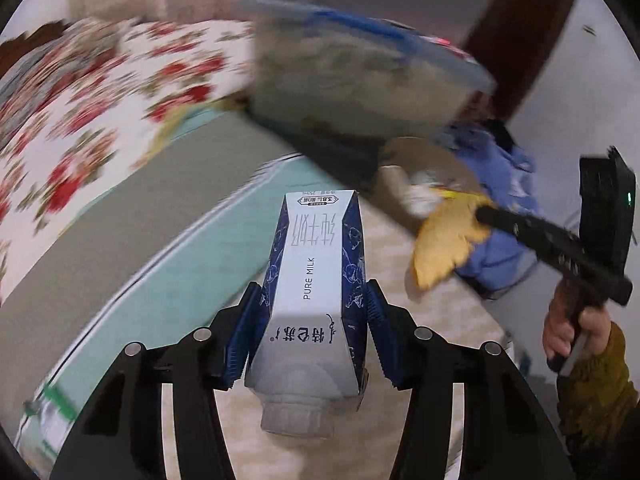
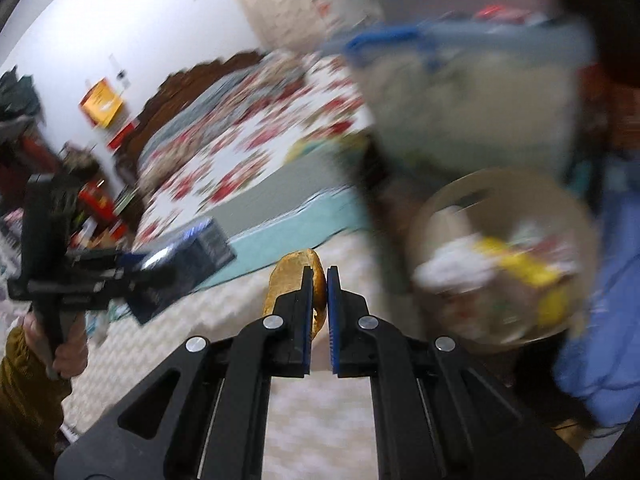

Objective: Collect trash
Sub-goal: 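Carry the cracker and milk carton to the wastebasket and release both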

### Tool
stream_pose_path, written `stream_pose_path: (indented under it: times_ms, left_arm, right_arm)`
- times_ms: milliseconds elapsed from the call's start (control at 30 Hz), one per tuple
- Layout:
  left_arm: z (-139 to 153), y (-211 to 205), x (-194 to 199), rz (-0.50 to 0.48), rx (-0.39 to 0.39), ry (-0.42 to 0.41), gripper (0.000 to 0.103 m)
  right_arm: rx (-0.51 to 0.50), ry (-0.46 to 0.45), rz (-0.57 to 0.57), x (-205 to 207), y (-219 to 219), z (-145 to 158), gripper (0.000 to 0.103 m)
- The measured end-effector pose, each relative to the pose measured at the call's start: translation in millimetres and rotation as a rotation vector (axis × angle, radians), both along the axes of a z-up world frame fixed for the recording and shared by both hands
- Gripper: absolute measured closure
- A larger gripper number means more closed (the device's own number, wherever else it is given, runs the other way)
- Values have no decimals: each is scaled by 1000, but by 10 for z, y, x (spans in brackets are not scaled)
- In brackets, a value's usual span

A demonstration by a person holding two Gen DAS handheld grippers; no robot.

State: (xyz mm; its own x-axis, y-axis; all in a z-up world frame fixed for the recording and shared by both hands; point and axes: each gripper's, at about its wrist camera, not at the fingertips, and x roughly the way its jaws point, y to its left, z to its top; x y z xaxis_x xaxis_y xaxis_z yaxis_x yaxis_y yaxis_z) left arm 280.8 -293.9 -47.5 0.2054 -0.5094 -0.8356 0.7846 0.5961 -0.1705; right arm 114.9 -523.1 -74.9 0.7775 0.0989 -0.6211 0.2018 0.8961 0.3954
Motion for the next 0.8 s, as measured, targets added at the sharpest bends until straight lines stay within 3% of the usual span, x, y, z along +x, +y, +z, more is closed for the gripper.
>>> stream_pose_path:
  times_ms: [200, 400, 567, 733, 767, 800]
  left_arm:
    - [53, -1015, -266, -106, -30, 23, 53]
    - [41, -1850, -302, -156, -75, 59, 53]
    - [-122, -2311, -234, -139, -93, 107, 53]
    - [-291, -2635, -107, -91, -81, 83, 52]
    - [-317, -2646, -66, -76, -81, 83, 49]
    - [-361, -2674, -26, -64, -81, 95, 38]
  right_arm:
    - [-68, -37, -174, -314, -893, 249, 94]
    - [-122, -17, -266, -278, -1436, 194, 95]
    - [-124, 17, -293, -28, -1711, -98, 95]
    - [-49, 32, -274, -6, -1789, -469, 90]
    - [-43, 37, -266, -8, -1785, -528, 89]
    - [-34, 42, -256, -9, -1780, -577, 88]
